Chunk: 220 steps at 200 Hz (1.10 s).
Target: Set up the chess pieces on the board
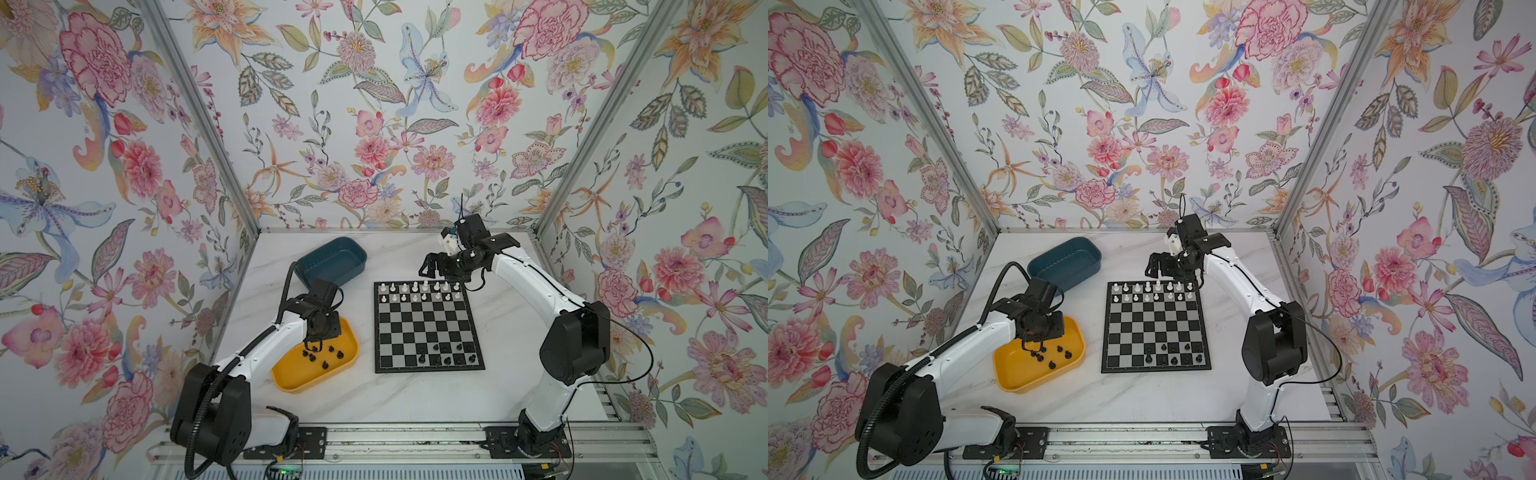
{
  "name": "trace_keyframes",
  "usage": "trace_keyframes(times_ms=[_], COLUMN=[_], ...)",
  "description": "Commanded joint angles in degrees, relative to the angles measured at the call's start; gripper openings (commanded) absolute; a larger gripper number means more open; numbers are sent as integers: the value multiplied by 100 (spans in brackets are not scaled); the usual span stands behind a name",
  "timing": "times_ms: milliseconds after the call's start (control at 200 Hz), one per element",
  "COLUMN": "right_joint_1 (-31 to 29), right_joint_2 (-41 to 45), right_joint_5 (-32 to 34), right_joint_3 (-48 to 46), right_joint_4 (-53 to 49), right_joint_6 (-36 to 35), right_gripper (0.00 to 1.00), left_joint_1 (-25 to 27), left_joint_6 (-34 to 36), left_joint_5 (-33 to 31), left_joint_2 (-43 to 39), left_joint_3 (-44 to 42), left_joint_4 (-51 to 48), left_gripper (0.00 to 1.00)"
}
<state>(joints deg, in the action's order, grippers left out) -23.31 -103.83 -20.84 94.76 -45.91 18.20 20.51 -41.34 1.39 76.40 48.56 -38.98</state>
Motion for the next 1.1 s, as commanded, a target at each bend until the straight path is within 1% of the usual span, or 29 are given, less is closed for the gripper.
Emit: trace_keyframes(times_ms=[0,265,661,1096], right_joint_1=[-77,-173,-190,-183], right_joint_2=[213,442,867,1031], right_joint_5=[83,193,333,437], right_joint_3=[-113,-373,-849,-998], right_joint_4=[-147,-135,-66,-57], right_joint_6=[-43,-17,85,120], right_gripper=[99,99,99,99], left_joint_1=[-39,-30,-29,-17], left_joint_6=[-109,-115,58,142], left_joint_5=[124,252,232,283], left_joint_2=[-214,-225,53,318], left_joint_3=[-215,-538,-566,-672], left_joint_4=[15,237,360,588], left_gripper=[36,35,31,29])
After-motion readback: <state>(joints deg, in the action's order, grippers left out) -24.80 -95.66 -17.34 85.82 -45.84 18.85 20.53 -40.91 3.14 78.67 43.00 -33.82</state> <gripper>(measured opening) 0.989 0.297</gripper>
